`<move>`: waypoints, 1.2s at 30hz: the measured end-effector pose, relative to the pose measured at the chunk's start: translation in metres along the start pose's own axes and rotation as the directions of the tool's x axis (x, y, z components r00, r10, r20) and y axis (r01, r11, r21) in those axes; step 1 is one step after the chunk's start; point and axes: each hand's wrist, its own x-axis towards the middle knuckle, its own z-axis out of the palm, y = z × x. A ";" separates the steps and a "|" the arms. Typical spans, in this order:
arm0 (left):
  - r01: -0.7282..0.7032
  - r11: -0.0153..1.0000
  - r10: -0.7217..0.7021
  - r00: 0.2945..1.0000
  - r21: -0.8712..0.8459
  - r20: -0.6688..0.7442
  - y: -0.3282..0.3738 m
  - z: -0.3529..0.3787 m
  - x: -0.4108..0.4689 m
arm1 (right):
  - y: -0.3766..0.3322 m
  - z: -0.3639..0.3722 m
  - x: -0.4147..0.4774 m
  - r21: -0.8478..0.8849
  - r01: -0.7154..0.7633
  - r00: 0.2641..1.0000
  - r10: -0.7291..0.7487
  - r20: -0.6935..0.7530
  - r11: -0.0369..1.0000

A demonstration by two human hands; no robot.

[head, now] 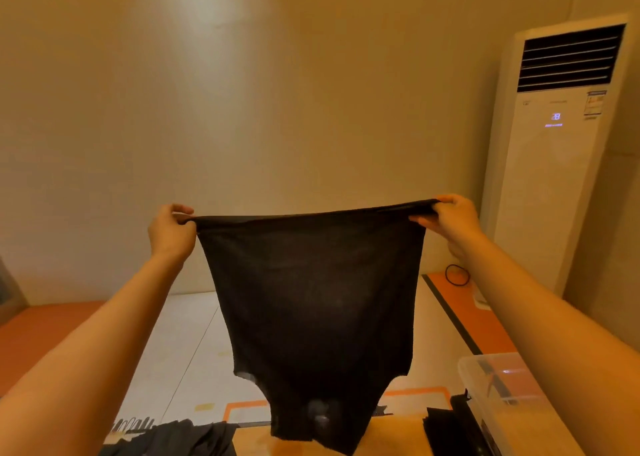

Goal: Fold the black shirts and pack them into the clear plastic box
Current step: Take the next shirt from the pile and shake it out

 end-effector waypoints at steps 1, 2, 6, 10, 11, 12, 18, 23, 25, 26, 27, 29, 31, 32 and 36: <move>-0.016 1.000 0.016 0.999 -0.027 -0.033 0.008 -0.003 0.004 | -0.009 0.001 0.000 0.027 0.045 0.999 -0.045 -0.005 0.999; -0.032 0.999 0.030 0.998 -0.039 -0.047 0.013 -0.005 0.006 | -0.017 0.002 -0.003 0.035 0.082 0.997 -0.082 -0.008 0.996; -0.050 0.998 0.050 0.999 -0.030 0.009 0.009 -0.019 -0.013 | -0.017 -0.006 -0.025 0.014 0.138 0.990 -0.138 -0.005 0.990; 0.123 0.975 -0.092 0.982 -0.184 0.165 -0.015 -0.036 -0.064 | 0.014 -0.029 -0.062 -0.063 0.131 0.991 -0.130 0.016 0.989; 0.188 0.955 -0.144 0.970 -0.230 0.194 -0.023 -0.039 -0.080 | 0.026 -0.036 -0.072 -0.106 0.124 0.992 -0.122 0.030 0.987; 0.240 0.937 -0.187 0.958 -0.254 0.216 -0.034 -0.041 -0.097 | 0.039 -0.042 -0.080 -0.165 0.112 0.993 -0.106 0.045 0.980; 0.427 0.880 -0.362 0.886 -0.208 0.290 -0.111 -0.043 -0.177 | 0.129 -0.081 -0.115 -0.492 0.003 0.995 0.046 0.088 0.870; 0.530 0.843 -0.482 0.820 -0.093 0.307 -0.164 -0.048 -0.238 | 0.183 -0.105 -0.158 -0.466 -0.234 0.955 0.292 0.055 0.853; 0.558 0.828 -0.518 0.799 -0.056 0.305 -0.177 -0.054 -0.263 | 0.199 -0.114 -0.176 -0.457 -0.290 0.939 0.342 0.033 0.841; 0.563 0.825 -0.525 0.794 -0.048 0.306 -0.181 -0.055 -0.274 | 0.206 -0.118 -0.184 -0.460 -0.318 0.927 0.373 0.030 0.829; 0.569 0.822 -0.531 0.789 -0.042 0.309 -0.185 -0.057 -0.284 | 0.213 -0.121 -0.192 -0.459 -0.354 0.910 0.413 0.030 0.815; 0.608 0.793 -0.570 0.763 -0.038 0.306 -0.193 -0.057 -0.303 | 0.226 -0.128 -0.206 -0.432 -0.435 0.863 0.502 0.050 0.790; 0.694 0.718 -0.649 0.698 -0.063 0.303 -0.202 -0.056 -0.318 | 0.238 -0.134 -0.218 -0.380 -0.515 0.811 0.581 0.075 0.768; 0.731 0.679 -0.683 0.663 -0.070 0.305 -0.208 -0.056 -0.325 | 0.244 -0.137 -0.223 -0.339 -0.560 0.785 0.615 0.078 0.756; 0.756 0.653 -0.722 0.637 -0.036 0.270 -0.231 -0.060 -0.345 | 0.260 -0.145 -0.235 -0.198 -0.651 0.739 0.672 0.057 0.733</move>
